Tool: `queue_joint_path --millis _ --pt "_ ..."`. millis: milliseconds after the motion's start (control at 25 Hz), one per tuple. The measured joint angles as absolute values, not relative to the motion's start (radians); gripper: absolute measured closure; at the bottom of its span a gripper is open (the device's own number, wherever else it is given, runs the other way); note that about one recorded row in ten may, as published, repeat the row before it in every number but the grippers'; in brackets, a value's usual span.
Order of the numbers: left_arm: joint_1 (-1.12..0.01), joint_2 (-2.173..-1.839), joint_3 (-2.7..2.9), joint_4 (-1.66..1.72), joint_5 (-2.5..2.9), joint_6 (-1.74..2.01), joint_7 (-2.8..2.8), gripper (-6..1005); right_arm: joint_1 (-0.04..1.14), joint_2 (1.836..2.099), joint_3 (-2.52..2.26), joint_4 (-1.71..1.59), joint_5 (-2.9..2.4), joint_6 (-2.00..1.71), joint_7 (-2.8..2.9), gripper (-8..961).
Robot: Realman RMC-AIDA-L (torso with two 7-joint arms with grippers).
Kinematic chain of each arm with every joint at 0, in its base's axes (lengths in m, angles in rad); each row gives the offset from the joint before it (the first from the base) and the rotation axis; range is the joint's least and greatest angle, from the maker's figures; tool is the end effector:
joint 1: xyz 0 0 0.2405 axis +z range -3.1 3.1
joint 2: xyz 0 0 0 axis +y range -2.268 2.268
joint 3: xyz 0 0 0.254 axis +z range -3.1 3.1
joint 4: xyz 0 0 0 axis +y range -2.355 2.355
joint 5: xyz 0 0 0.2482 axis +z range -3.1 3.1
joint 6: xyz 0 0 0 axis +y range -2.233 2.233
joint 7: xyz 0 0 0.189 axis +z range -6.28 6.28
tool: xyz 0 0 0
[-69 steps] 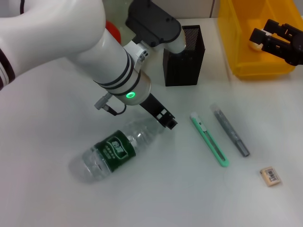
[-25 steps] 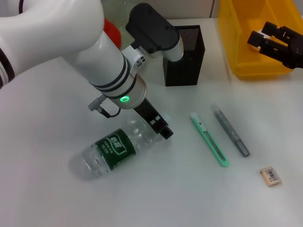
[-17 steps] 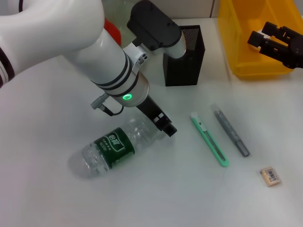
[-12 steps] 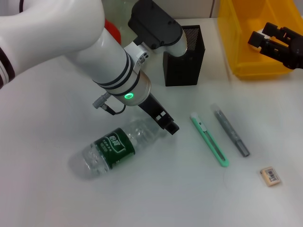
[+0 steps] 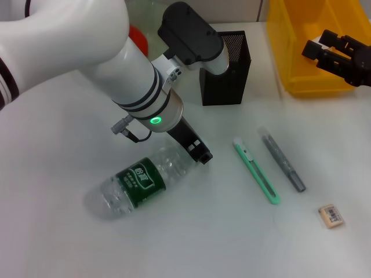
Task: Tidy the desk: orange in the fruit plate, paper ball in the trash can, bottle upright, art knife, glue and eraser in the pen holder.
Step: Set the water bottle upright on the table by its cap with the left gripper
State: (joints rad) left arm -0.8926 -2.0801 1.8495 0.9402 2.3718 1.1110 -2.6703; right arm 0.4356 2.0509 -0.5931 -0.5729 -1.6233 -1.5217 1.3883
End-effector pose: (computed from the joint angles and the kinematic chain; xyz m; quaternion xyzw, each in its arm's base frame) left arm -0.1271 0.4072 -0.1728 -0.9500 -0.2171 0.1767 0.1380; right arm 0.2871 0.3869 0.0238 -0.8292 0.2868 0.4067 0.2547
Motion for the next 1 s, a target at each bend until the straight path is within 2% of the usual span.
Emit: queue_joint_path --millis 200,600,1000 --pt "-0.865 -2.079 1.762 0.993 2.317 1.153 -2.587 561 0.436 2.051 -0.590 -0.572 -1.623 -1.522 1.388 151" --pt "-0.742 -2.065 1.408 1.188 2.262 1.264 -2.436 561 0.431 2.051 -0.589 -0.572 -1.621 -1.526 1.388 151" --pt "-0.676 -2.063 1.273 1.296 2.336 1.301 -2.398 562 0.436 2.050 -0.587 -0.580 -1.620 -1.528 1.395 151"
